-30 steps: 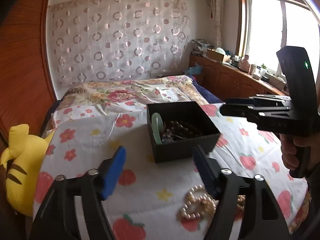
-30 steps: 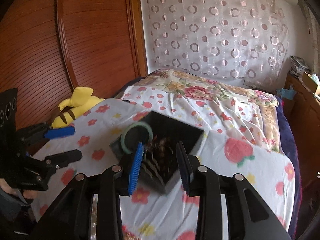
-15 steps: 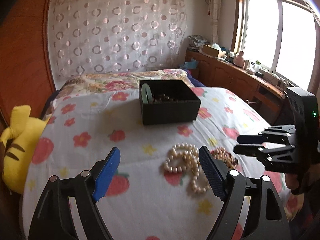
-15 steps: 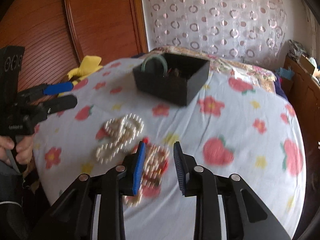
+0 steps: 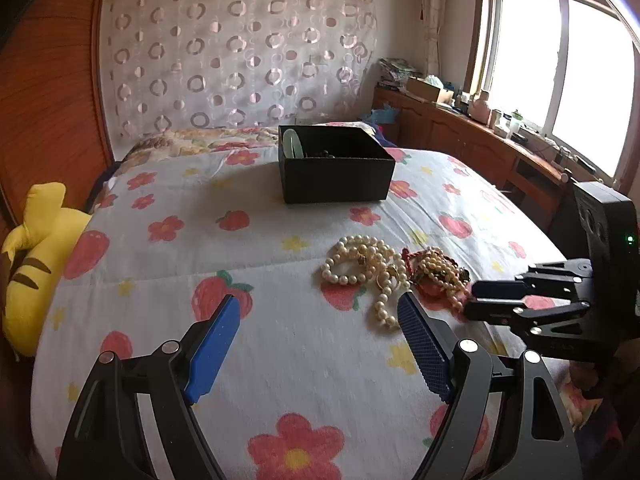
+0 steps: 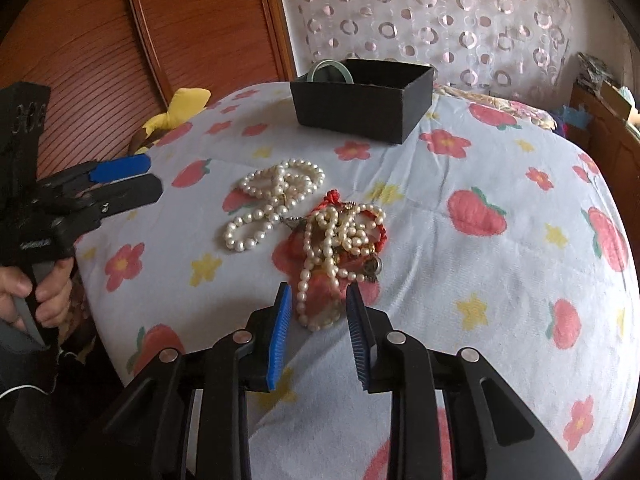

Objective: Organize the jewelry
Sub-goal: 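Grasp a pearl necklace with the right gripper and lift it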

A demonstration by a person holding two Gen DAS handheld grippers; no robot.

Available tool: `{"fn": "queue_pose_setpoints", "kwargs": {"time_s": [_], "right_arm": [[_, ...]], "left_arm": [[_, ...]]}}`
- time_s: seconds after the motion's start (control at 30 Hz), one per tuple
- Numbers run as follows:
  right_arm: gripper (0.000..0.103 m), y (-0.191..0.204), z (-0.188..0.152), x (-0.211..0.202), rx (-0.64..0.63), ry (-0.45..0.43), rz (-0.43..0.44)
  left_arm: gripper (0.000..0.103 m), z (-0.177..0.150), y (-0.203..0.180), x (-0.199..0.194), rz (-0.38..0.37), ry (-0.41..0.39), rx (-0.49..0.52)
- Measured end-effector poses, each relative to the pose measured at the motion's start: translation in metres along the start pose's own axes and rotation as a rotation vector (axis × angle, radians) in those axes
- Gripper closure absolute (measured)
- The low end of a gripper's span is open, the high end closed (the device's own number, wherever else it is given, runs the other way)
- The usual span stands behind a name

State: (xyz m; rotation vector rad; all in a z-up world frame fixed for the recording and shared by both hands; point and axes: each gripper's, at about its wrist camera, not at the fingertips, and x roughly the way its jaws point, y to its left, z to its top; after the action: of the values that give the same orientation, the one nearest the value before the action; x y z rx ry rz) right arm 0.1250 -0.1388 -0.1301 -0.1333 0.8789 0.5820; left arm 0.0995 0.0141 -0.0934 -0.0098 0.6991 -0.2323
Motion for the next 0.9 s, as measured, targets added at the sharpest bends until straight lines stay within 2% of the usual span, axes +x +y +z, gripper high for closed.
{"fn": "queue_pose_setpoints", "kwargs": {"time_s": [0.07,0.1,0.13,0.27,0.33,0.6,0.9], "right_arm": [[0.074,0.003,0.004,0.003,-0.016,0.002,-0.013],[0.086,0.004,0.005,0.005,-0.026,0.005,-0.025],[0.09,0.006,0.006,0.006,-0.036,0.007,-0.031],[0.092,0.009,0.007,0.005,-0.055,0.01,-0.009],[0.097,0.011,0.007,0.002,-0.063,-0.004,-0.003],[0.097,0.015,0.02,-0.023,-0.06,-0.09,0.024],[0.097,0.007,0.05,-0.076,-0.07,-0.225,-0.01]], "left_arm": [[0.025,-0.002,0.001,0.0,0.0,0.001,-0.005],[0.025,-0.005,0.001,-0.001,-0.001,0.003,-0.01],[0.025,-0.007,0.002,-0.001,-0.002,0.004,-0.015],[0.025,-0.015,0.003,0.0,-0.005,0.016,-0.024],[0.025,-0.016,0.003,0.0,-0.006,0.019,-0.027],[0.025,-0.012,-0.001,0.002,-0.013,0.031,-0.017],[0.025,-0.013,-0.008,0.011,-0.043,0.062,-0.008]]}}
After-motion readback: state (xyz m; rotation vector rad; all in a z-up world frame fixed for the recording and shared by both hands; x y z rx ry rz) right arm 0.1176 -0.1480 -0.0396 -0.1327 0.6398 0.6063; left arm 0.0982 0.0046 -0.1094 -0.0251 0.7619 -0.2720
